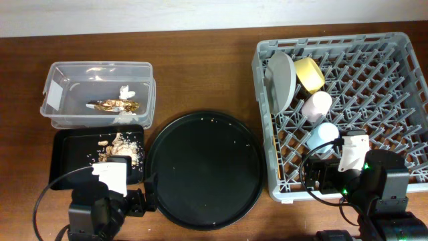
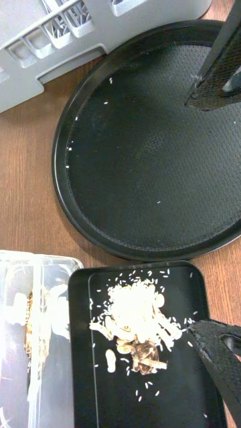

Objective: Sort waste into correct bins and load items into the dishwasher rack

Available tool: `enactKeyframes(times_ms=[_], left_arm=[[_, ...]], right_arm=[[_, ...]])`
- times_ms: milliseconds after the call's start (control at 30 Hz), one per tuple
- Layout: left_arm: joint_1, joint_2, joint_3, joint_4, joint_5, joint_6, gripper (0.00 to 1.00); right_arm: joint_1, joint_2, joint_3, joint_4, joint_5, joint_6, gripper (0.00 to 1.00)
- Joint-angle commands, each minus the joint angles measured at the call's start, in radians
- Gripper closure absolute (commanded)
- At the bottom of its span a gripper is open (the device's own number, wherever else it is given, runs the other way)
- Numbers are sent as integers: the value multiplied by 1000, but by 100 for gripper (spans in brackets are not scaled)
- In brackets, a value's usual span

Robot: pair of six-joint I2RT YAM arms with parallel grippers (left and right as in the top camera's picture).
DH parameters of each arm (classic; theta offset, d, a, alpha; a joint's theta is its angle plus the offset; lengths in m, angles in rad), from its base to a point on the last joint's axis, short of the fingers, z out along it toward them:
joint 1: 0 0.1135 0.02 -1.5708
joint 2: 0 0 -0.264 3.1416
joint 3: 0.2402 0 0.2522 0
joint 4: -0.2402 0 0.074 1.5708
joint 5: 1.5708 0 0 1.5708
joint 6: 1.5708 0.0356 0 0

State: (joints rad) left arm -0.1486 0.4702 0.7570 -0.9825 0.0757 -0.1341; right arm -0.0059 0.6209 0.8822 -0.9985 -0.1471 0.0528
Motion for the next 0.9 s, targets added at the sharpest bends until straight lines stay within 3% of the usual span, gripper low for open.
enactKeyframes(times_ms=[0, 167, 233, 300, 400, 500, 600, 733, 867], left_arm=[[1, -5, -10, 1, 7, 16, 1], [1, -5, -10, 1, 7, 16, 1], [1, -5, -10, 1, 7, 16, 1], [1, -5, -10, 1, 7, 16, 1], [1, -5, -10, 1, 7, 16, 1], [1, -5, -10, 1, 7, 16, 1], [1, -5, -10, 1, 7, 16, 1], [1, -5, -10, 1, 7, 16, 1], [1, -5, -10, 1, 7, 16, 1]], right_arm=[[-1, 2, -7, -14, 13, 4, 1], [13, -75, -18, -21, 141, 3, 1], [69, -182, -92, 74, 205, -1, 1], [101, -295, -219, 225, 203, -19, 1], [106, -491, -501, 589, 149, -19, 1], [103, -575, -709, 953, 148, -19, 1], [103, -618, -870, 1183, 148, -19, 1], [102, -618, -877, 961, 56, -186, 1], [101, -618, -877, 927, 50, -183, 1]])
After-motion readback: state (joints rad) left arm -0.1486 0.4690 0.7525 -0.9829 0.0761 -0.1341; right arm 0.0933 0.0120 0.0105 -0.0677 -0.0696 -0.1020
